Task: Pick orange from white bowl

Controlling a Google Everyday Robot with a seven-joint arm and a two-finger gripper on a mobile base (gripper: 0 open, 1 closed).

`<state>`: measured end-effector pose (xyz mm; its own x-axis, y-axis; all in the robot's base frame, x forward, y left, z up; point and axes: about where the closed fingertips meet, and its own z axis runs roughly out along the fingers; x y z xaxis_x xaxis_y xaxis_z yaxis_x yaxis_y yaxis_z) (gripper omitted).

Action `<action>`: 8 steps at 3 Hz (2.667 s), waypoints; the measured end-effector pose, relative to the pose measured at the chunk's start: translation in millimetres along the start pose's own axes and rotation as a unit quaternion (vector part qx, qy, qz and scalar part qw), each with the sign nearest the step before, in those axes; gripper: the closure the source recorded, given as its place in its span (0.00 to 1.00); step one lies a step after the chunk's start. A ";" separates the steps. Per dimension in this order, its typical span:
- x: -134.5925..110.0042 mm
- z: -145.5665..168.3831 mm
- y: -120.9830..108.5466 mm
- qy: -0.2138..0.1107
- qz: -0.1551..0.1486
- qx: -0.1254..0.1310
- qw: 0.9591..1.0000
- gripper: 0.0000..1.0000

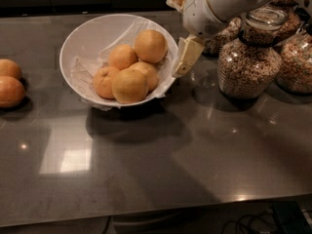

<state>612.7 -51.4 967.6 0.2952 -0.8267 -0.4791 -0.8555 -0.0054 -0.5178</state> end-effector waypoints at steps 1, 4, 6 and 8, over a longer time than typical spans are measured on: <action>-5.6 11.3 -5.6 -0.019 -0.009 -0.005 1.000 0.20; -10.1 27.4 -23.2 -0.028 -0.042 -0.017 0.999 0.26; -9.6 41.6 -34.8 -0.025 -0.087 -0.042 0.995 0.24; -9.8 57.1 -30.8 -0.034 -0.119 -0.080 0.989 0.26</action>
Offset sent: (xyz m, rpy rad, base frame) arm 0.0213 0.0185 -0.0022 0.0251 -0.0103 0.0795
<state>660.5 -11.0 947.7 0.5205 -0.7509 -0.4066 -0.8124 -0.2888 -0.5066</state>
